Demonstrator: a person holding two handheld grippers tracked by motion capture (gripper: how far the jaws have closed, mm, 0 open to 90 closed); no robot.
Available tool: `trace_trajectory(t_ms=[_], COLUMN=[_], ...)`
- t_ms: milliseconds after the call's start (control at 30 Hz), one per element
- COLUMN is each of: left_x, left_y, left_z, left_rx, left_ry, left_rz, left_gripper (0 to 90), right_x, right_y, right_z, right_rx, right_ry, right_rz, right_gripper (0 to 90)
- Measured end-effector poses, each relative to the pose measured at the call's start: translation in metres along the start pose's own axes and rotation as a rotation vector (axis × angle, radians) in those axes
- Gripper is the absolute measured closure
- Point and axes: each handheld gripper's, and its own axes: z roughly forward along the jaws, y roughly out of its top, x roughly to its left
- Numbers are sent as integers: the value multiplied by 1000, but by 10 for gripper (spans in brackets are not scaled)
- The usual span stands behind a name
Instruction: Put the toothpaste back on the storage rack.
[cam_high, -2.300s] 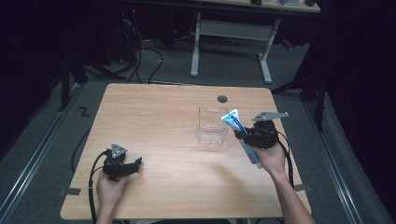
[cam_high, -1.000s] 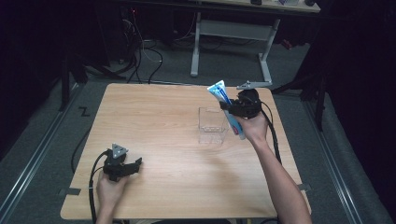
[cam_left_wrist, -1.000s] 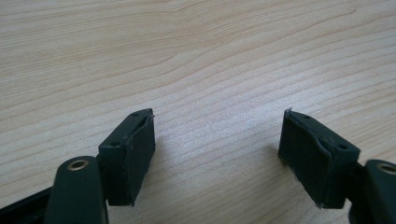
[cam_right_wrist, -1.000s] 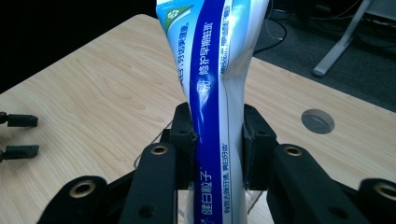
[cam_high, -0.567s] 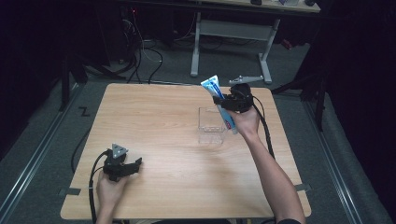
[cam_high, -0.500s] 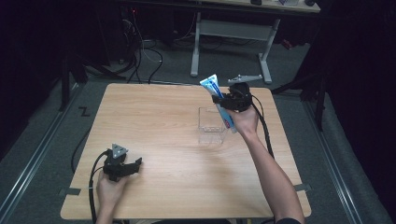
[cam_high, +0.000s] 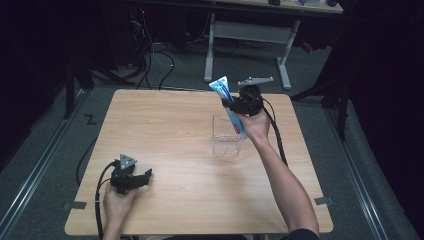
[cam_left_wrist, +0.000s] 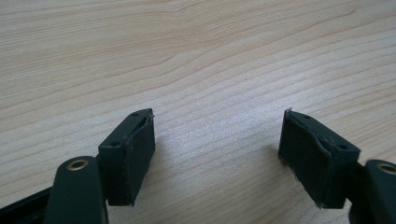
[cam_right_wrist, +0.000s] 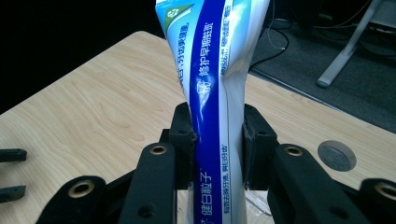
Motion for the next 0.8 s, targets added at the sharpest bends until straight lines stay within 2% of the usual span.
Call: trace_trajectory(t_ms=[400, 800], left_x=[0, 0], left_y=[0, 0], left_z=[0, 0], left_rx=[-1, 0], left_ry=[-1, 0], left_rz=[-1, 0], left_gripper=[273, 272], right_x=[-1, -4], right_y=[1, -3], right_z=[8, 13], right_rx=[-27, -20], right_ry=[-16, -24], right_rz=[1, 16], right_gripper=[701, 696])
